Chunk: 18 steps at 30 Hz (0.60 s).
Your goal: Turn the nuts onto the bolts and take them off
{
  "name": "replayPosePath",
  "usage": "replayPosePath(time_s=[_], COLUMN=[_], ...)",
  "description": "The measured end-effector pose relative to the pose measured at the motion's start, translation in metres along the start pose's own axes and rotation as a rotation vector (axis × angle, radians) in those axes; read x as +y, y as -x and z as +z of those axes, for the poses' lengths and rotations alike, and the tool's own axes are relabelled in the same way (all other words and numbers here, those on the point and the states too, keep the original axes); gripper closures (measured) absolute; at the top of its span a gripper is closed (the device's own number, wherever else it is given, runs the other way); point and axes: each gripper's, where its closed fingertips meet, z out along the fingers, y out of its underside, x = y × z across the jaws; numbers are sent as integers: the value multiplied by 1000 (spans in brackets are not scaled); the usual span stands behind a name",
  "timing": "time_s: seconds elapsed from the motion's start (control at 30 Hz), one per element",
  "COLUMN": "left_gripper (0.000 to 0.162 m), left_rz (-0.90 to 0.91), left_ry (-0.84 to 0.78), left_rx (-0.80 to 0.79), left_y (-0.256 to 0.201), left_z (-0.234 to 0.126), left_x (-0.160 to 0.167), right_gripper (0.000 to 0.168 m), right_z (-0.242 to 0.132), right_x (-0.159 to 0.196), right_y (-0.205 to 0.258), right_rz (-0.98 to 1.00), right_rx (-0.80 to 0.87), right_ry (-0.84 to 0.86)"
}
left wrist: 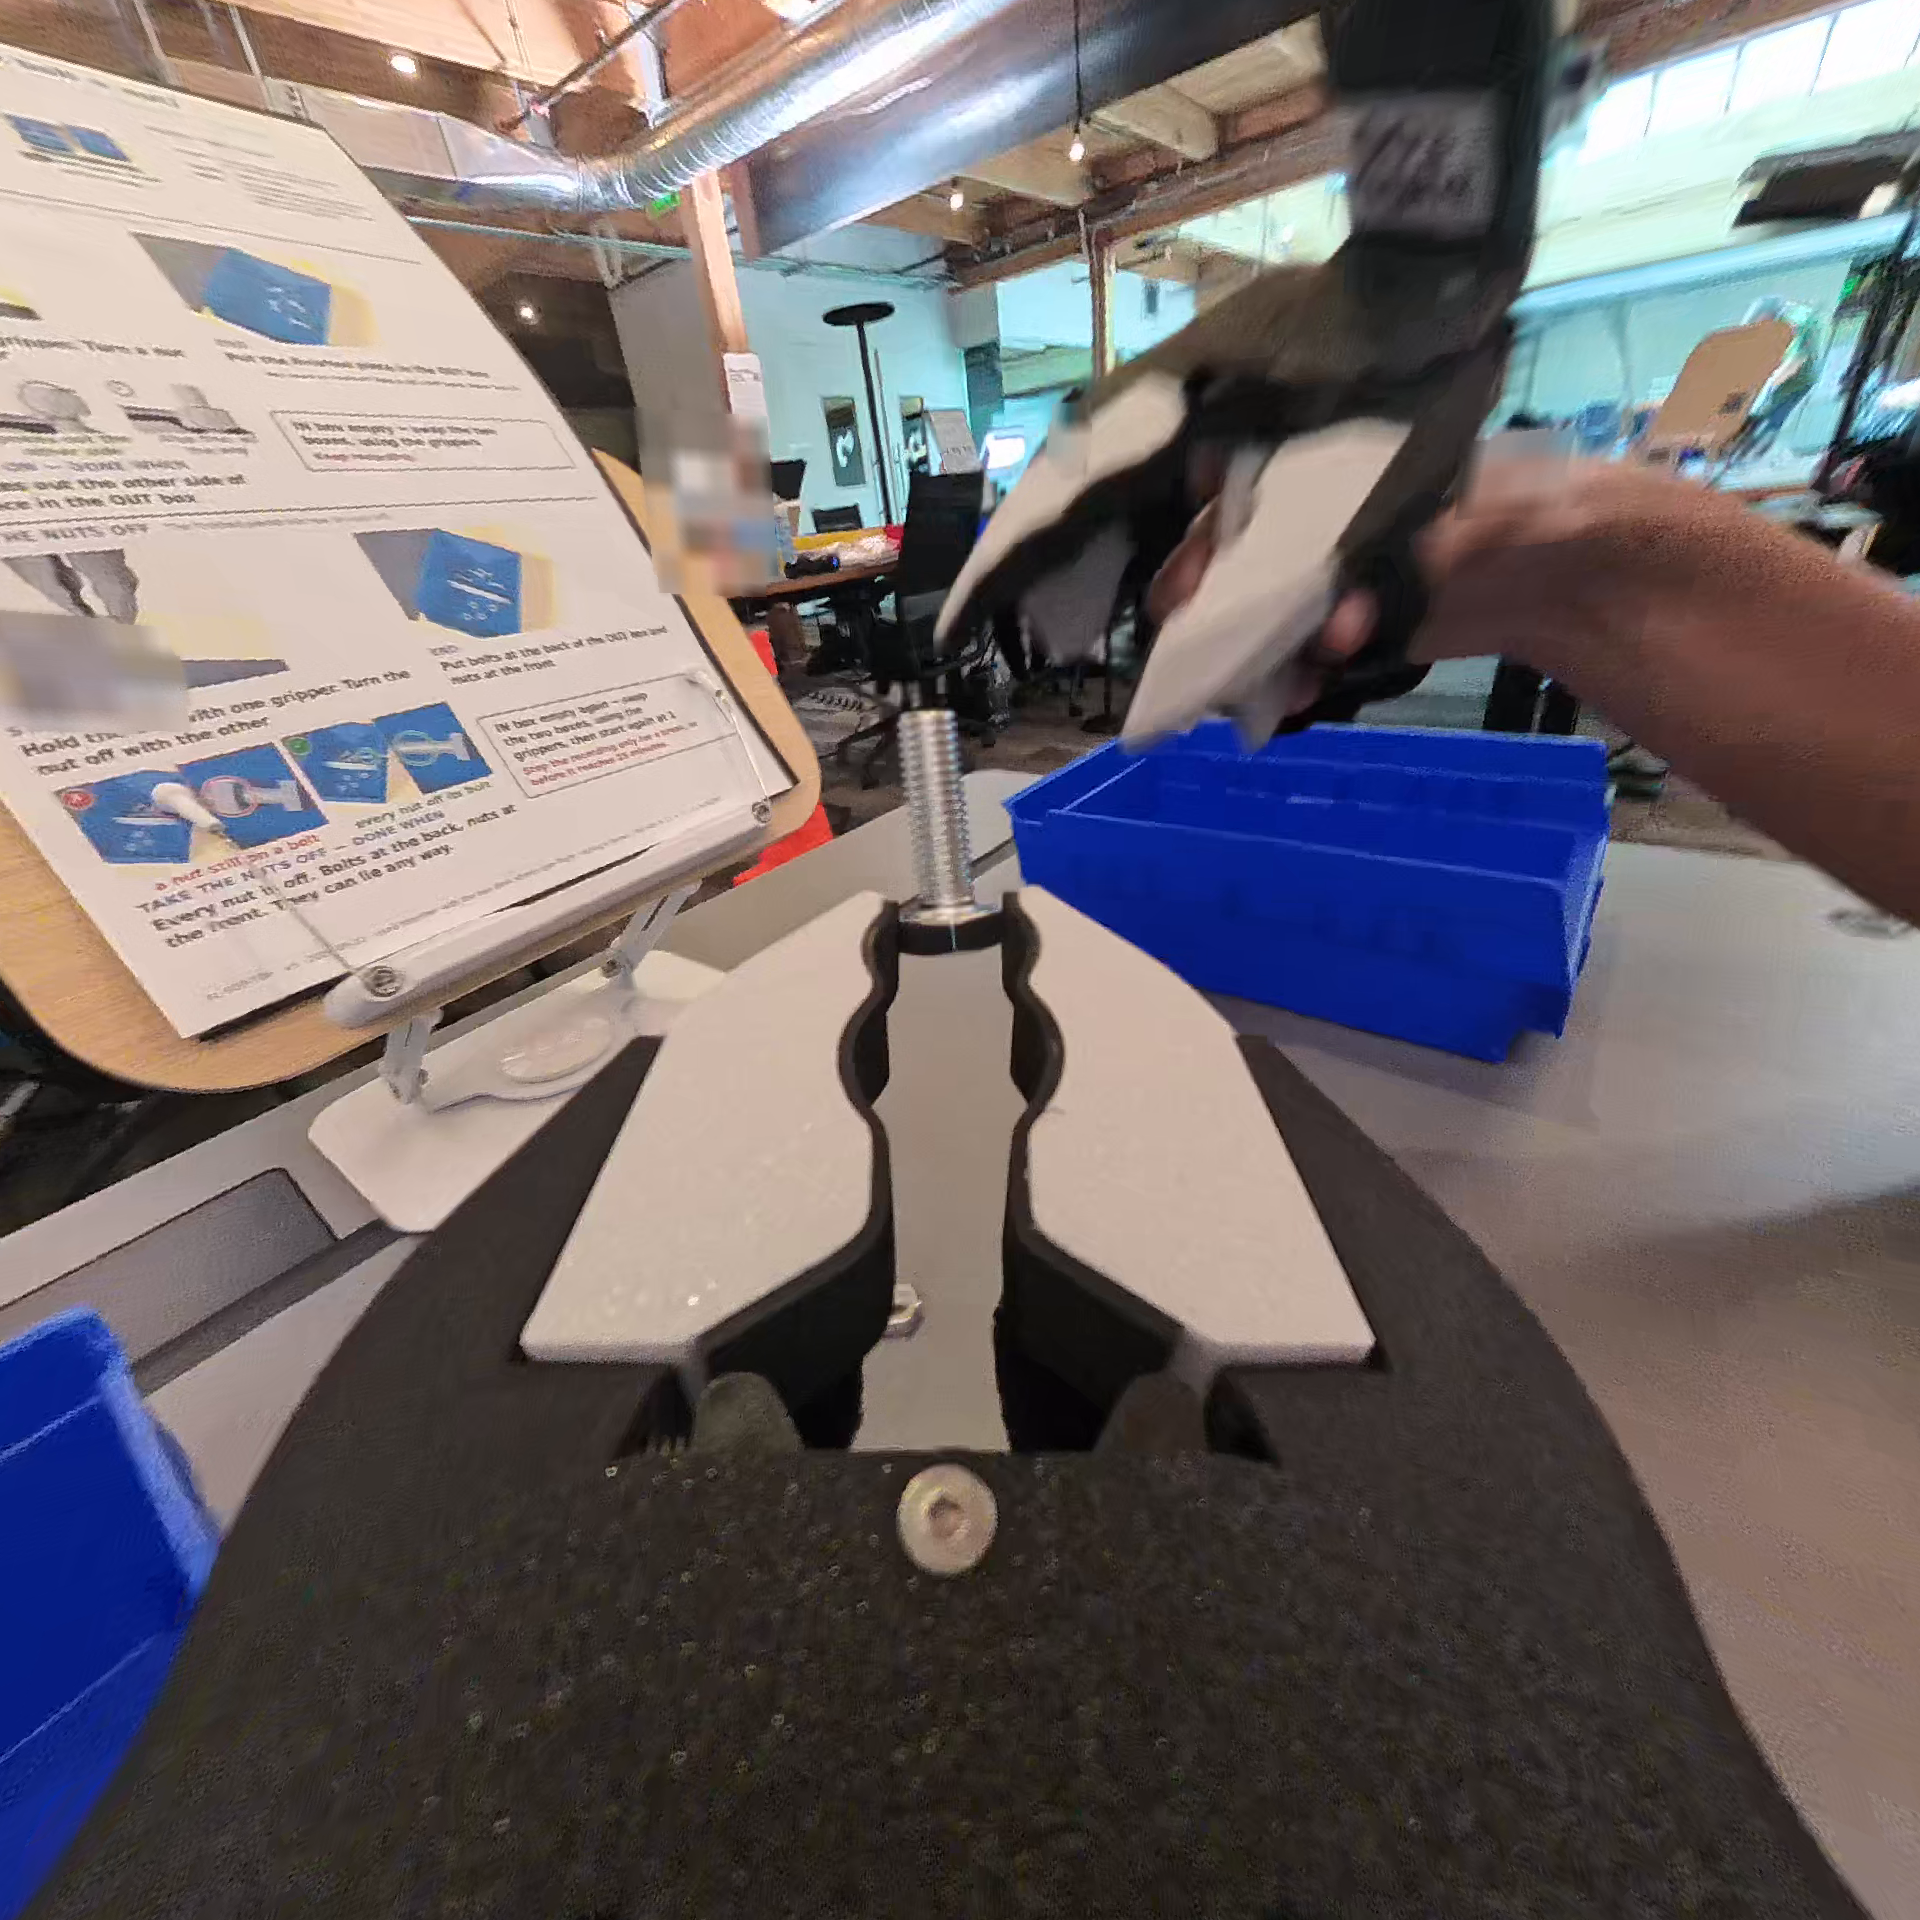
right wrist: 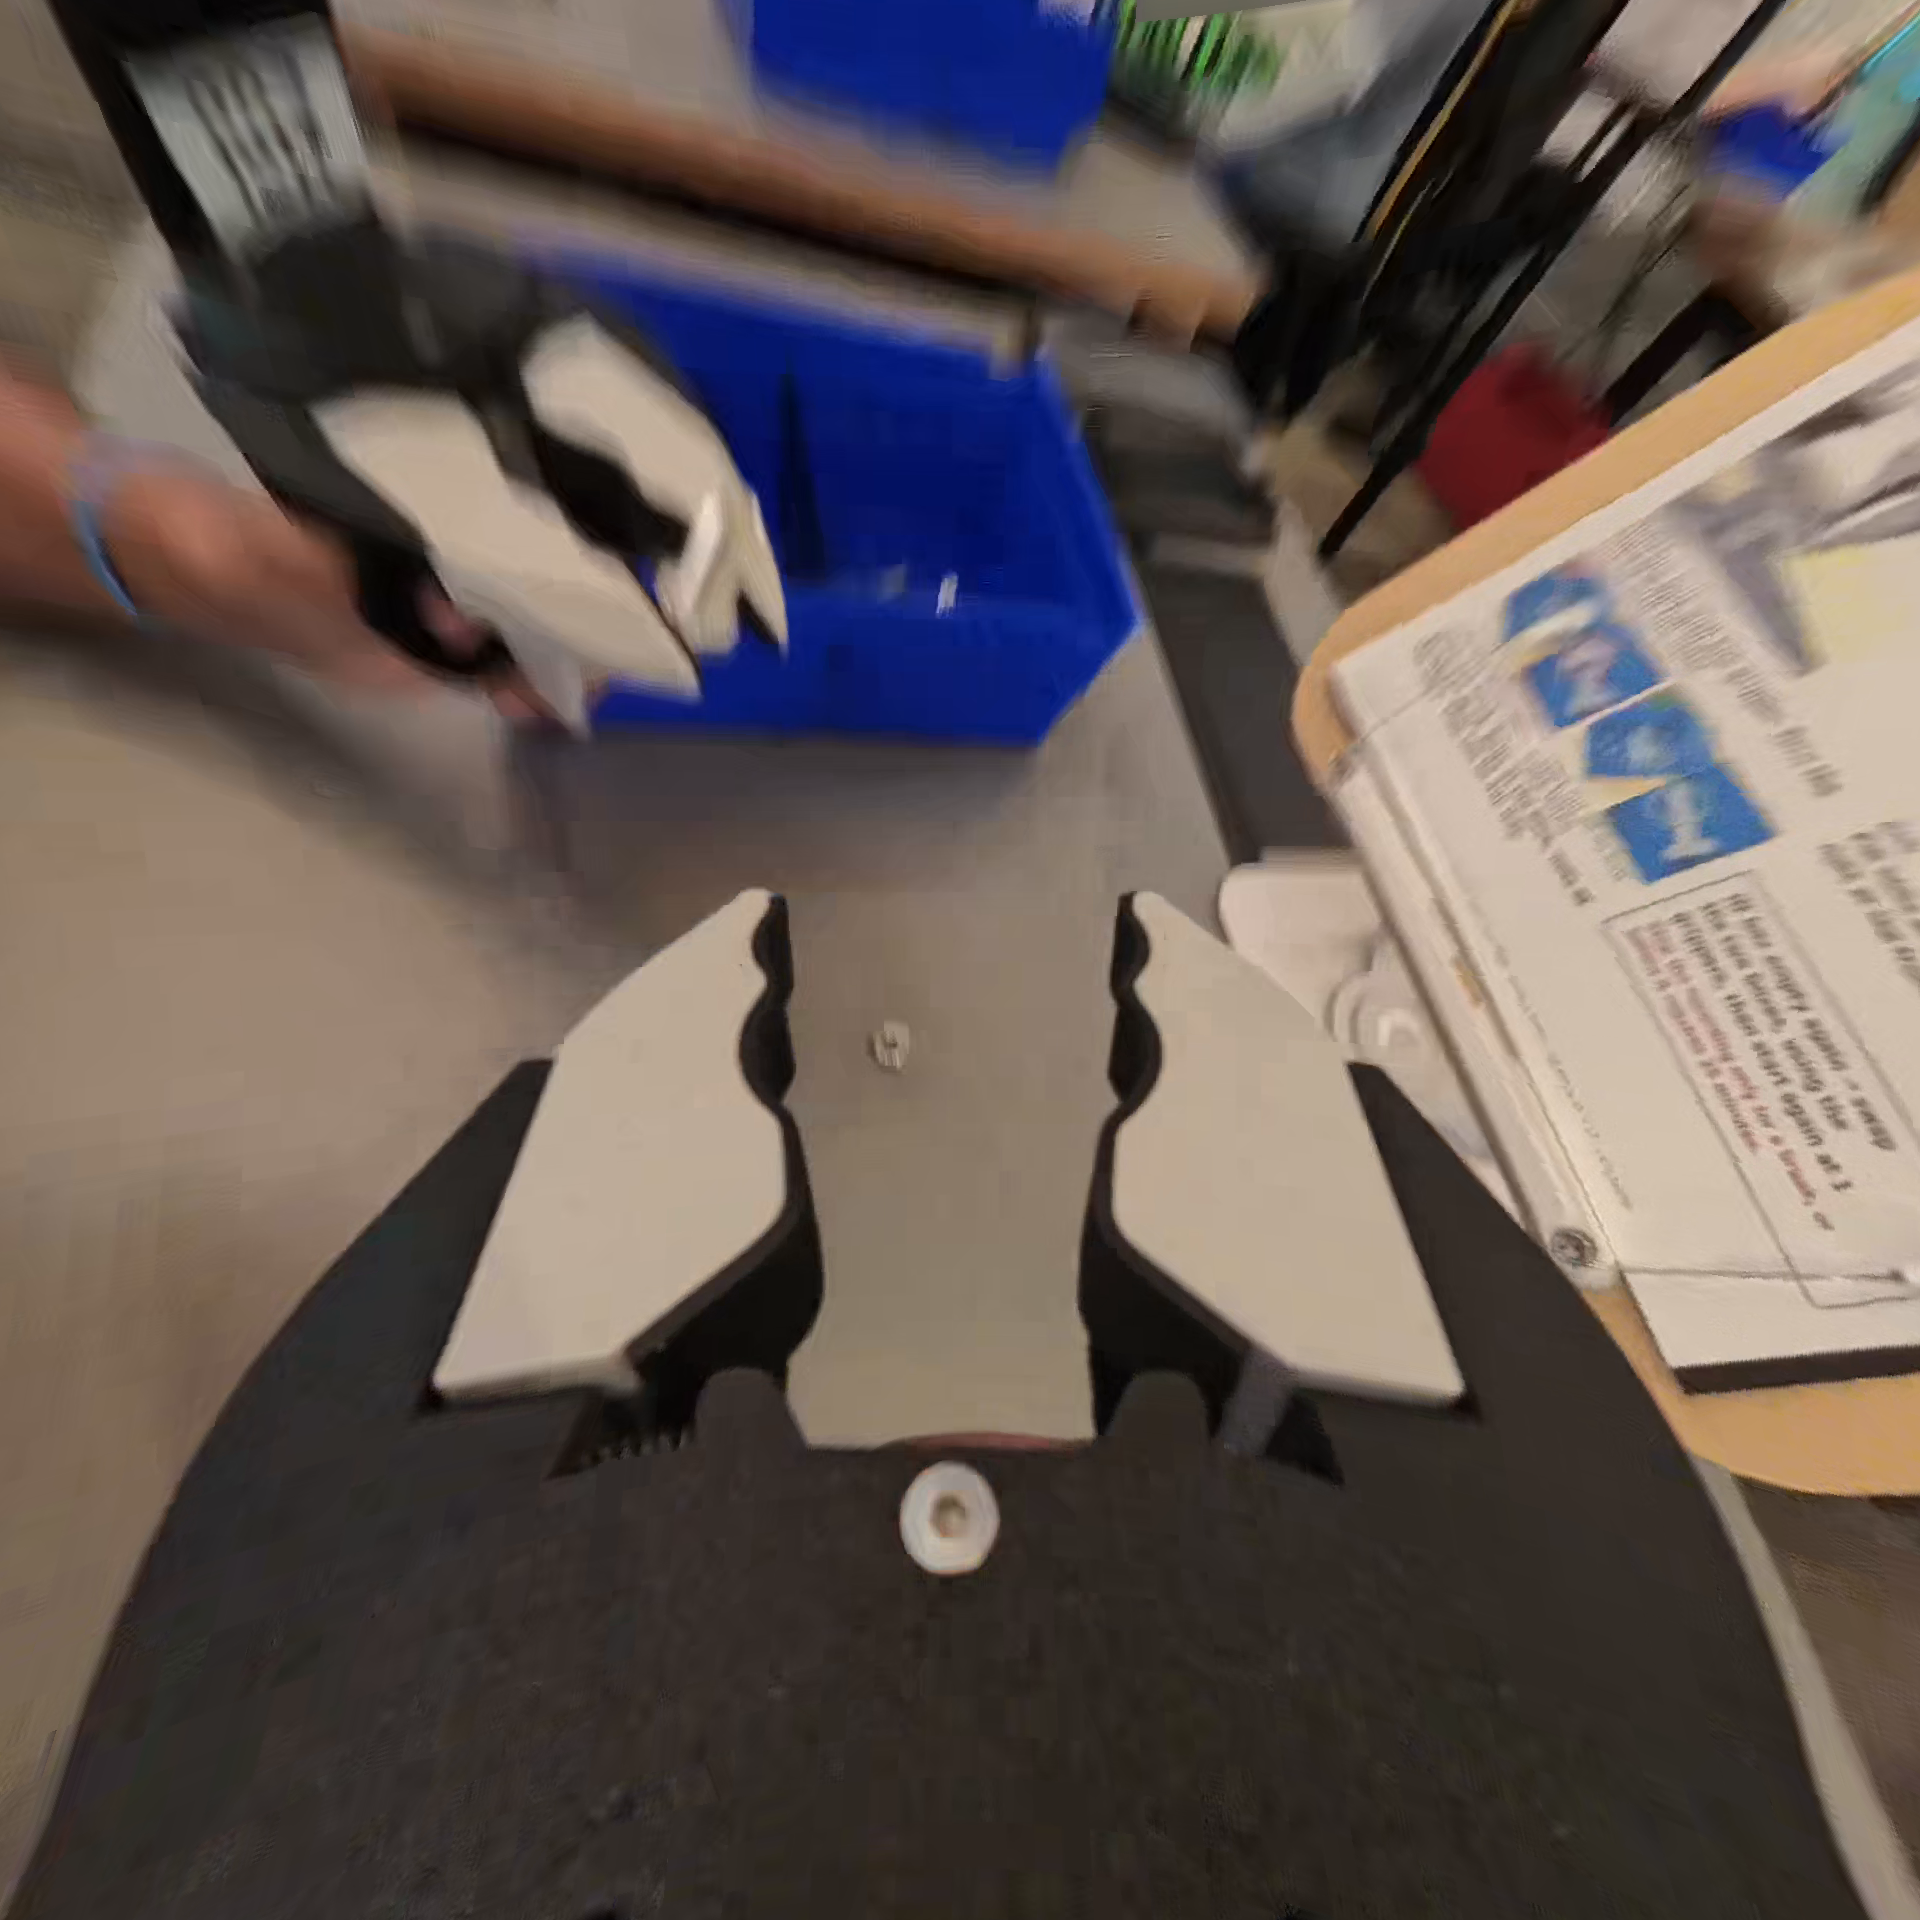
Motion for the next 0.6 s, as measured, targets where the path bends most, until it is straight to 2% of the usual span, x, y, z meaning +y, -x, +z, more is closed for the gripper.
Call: replayPosePath(time_s=[0.1,0.2,0.33,0.6], left_gripper=[145,145,145,145], left_rz=[-50,-67,-106,-225], left_ry=[-59,-119,-170,-198], left_rx=[-25,-75,-133,-137], left_y=[4,12,24,36], left_z=[-6,-15,-26,-32], left_x=[-12,-23,-31,-34], right_gripper=[110,117,127,135], right_z=[47,88,121,145], right_x=[53,97,129,156], right_y=[6,16,16,29], right_rz=[-64,-68,-98,-64], right_rx=[-145,-274,-315,-364], right_ry=[316,517,633,736])
